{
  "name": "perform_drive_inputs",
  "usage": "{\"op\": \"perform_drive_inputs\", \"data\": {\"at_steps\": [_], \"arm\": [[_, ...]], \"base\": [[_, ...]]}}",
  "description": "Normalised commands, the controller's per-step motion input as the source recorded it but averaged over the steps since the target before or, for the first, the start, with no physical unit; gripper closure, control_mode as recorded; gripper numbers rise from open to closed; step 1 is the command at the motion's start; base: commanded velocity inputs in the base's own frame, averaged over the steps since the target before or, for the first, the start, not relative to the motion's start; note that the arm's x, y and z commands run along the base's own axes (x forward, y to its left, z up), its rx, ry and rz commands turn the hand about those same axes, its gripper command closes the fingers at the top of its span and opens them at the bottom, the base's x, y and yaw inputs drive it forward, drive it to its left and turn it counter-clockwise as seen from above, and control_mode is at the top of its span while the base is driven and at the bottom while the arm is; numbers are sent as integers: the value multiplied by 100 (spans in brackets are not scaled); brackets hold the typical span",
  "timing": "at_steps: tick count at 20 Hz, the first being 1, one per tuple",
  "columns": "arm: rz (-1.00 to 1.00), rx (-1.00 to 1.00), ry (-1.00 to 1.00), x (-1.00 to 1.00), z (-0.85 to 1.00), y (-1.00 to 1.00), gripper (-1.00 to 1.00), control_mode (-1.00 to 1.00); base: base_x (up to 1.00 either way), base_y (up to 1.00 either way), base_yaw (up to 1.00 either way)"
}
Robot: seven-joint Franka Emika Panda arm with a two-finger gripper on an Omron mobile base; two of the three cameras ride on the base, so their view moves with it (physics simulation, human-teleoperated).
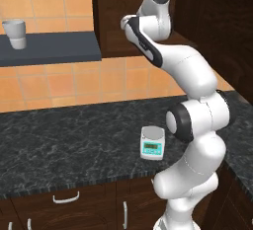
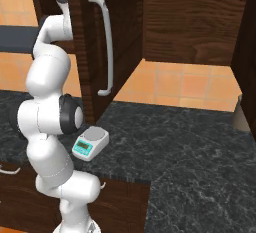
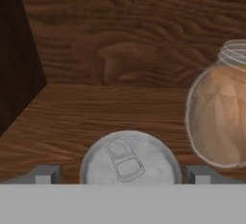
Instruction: Pick the canned food and place it on the digital scale for weighing, and close the cabinet.
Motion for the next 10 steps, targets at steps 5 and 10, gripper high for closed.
{"op": "perform_drive_inputs", "data": {"at_steps": [5,10], "arm": [[0,0,0,16,-44,0,-100,-100],[0,0,0,13,-40,1,100,-100]], "base": [[0,0,0],[0,0,0]]}}
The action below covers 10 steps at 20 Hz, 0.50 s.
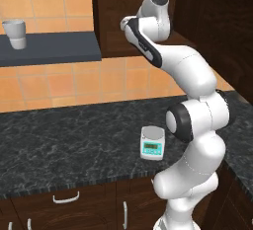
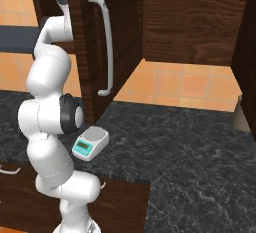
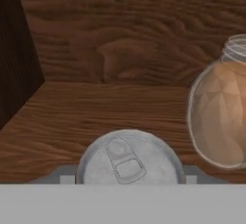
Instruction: Pick the canned food and place it on the digital scale for weighing, and close the cabinet.
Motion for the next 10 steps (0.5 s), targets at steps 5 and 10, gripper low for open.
{"op": "perform_drive_inputs", "data": {"at_steps": [5,10], "arm": [[0,0,0,-18,-15,7,100,-100],[0,1,-12,-65,0,12,100,-100]], "base": [[0,0,0],[0,0,0]]}}
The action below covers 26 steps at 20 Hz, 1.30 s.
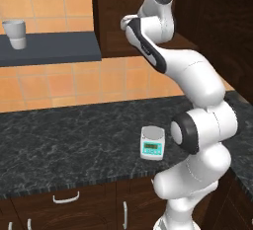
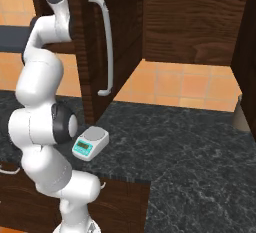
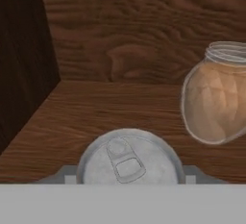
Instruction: Pick the canned food and place it on the digital scale for weighing, and close the cabinet.
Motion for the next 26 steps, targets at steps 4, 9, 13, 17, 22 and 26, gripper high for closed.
{"op": "perform_drive_inputs", "data": {"at_steps": [4,9,13,17,22,26], "arm": [[0,0,-15,-83,1,18,100,-100],[-3,0,2,-93,8,3,100,-100],[-6,0,25,-100,-6,0,100,-100],[-8,0,24,-100,-81,0,100,-100],[2,2,21,-58,-100,-34,100,-100],[27,4,20,-2,-100,-28,100,-100]], "base": [[0,0,0],[0,0,0],[0,0,0],[0,0,0],[0,0,0],[0,0,0]]}}
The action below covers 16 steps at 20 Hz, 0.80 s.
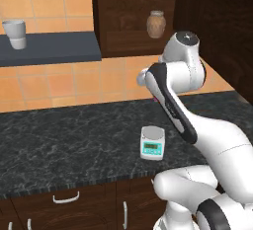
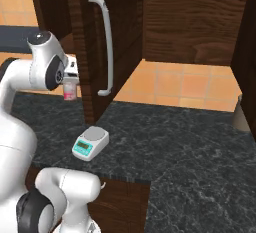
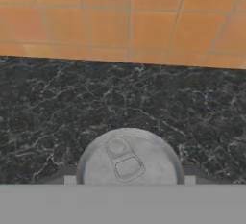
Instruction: Pick the canned food and place it on the digital scale for weighing, and close the cabinet.
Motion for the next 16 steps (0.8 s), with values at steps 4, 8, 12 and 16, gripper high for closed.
{"op": "perform_drive_inputs", "data": {"at_steps": [4,8,12,16], "arm": [[39,9,11,10,-100,-10,100,-100],[46,12,4,44,-91,-3,100,-100],[53,16,-2,63,-76,0,100,-100],[48,13,-7,78,-56,0,100,-100]], "base": [[0,0,0],[0,0,0],[0,0,0],[0,0,0]]}}
